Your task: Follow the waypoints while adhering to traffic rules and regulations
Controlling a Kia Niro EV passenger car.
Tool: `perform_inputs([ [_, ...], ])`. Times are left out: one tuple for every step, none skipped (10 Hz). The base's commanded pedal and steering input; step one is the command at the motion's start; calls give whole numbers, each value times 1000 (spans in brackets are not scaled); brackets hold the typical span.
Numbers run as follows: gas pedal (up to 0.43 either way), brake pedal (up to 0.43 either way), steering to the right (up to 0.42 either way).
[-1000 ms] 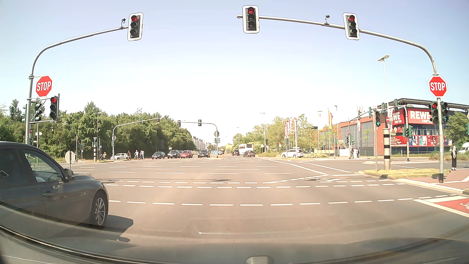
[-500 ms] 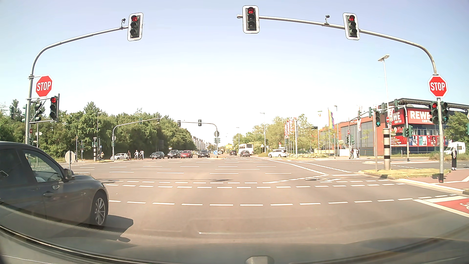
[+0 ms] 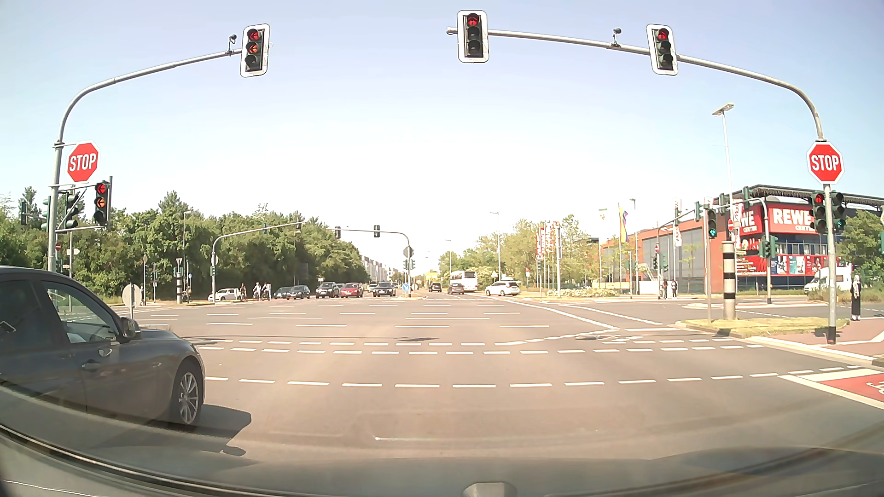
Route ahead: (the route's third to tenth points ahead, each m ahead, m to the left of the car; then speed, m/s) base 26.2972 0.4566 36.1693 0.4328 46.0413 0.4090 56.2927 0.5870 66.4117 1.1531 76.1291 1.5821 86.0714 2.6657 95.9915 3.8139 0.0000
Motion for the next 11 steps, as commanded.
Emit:
perform_inputs([
  [0,366,3],
  [0,366,4],
  [0,366,4],
  [0,366,4],
  [0,366,4],
  [0,366,4],
  [0,366,4],
  [0,366,4],
  [0,366,4],
  [0,366,4],
  [0,366,3],
])
